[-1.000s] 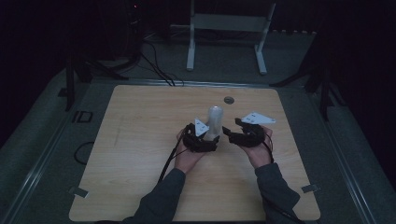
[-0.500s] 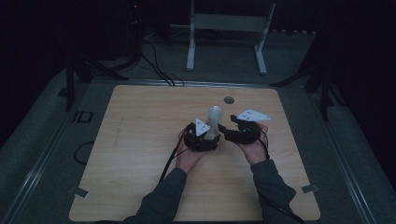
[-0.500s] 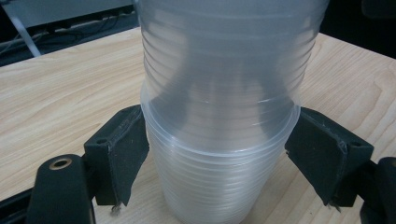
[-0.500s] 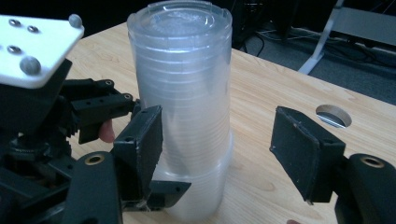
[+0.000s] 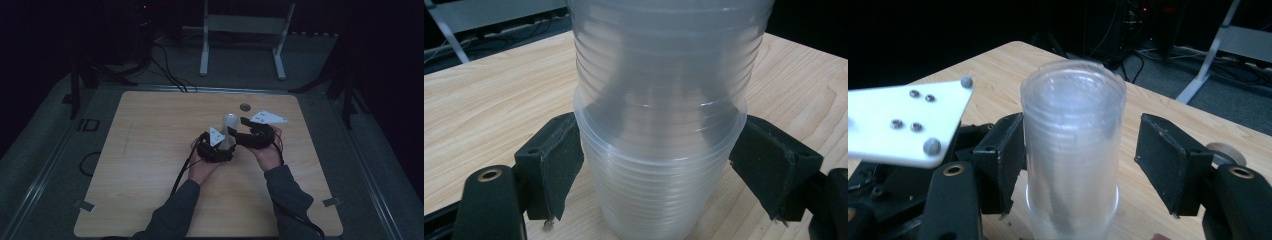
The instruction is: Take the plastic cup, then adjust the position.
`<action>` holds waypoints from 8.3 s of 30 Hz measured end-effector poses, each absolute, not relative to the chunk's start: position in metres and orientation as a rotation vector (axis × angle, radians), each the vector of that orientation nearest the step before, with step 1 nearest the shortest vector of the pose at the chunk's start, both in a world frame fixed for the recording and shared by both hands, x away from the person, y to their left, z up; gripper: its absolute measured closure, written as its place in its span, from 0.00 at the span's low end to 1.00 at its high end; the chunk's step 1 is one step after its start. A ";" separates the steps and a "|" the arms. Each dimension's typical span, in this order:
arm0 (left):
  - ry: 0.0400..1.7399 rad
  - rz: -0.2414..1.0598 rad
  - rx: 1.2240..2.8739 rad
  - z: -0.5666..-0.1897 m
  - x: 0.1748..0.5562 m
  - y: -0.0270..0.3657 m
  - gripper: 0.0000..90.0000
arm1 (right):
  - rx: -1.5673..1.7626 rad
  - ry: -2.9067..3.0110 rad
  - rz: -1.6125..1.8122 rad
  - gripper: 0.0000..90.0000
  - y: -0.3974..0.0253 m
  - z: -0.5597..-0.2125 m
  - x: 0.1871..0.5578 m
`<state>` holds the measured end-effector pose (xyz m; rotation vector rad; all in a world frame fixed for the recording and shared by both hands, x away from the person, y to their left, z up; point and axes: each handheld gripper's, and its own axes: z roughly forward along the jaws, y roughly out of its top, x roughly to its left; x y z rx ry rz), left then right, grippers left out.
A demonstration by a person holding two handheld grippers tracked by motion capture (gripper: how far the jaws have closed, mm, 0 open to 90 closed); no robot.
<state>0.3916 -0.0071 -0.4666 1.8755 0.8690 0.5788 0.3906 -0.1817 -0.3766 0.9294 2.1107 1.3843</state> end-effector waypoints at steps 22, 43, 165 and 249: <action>0.864 0.564 1.834 -0.468 0.396 -0.009 0.22 | 0.962 2.132 1.388 0.43 -0.167 -0.379 0.407; 0.855 0.563 1.844 -0.467 0.395 -0.007 0.23 | 0.937 2.100 1.413 0.43 -0.170 -0.359 0.403; 0.818 0.527 1.773 -0.453 0.334 0.061 0.23 | 1.110 2.017 1.524 0.45 -0.216 -0.409 0.342; 0.724 0.498 1.855 -0.462 0.327 0.032 0.29 | 1.257 2.030 1.940 0.47 -0.178 -0.431 0.344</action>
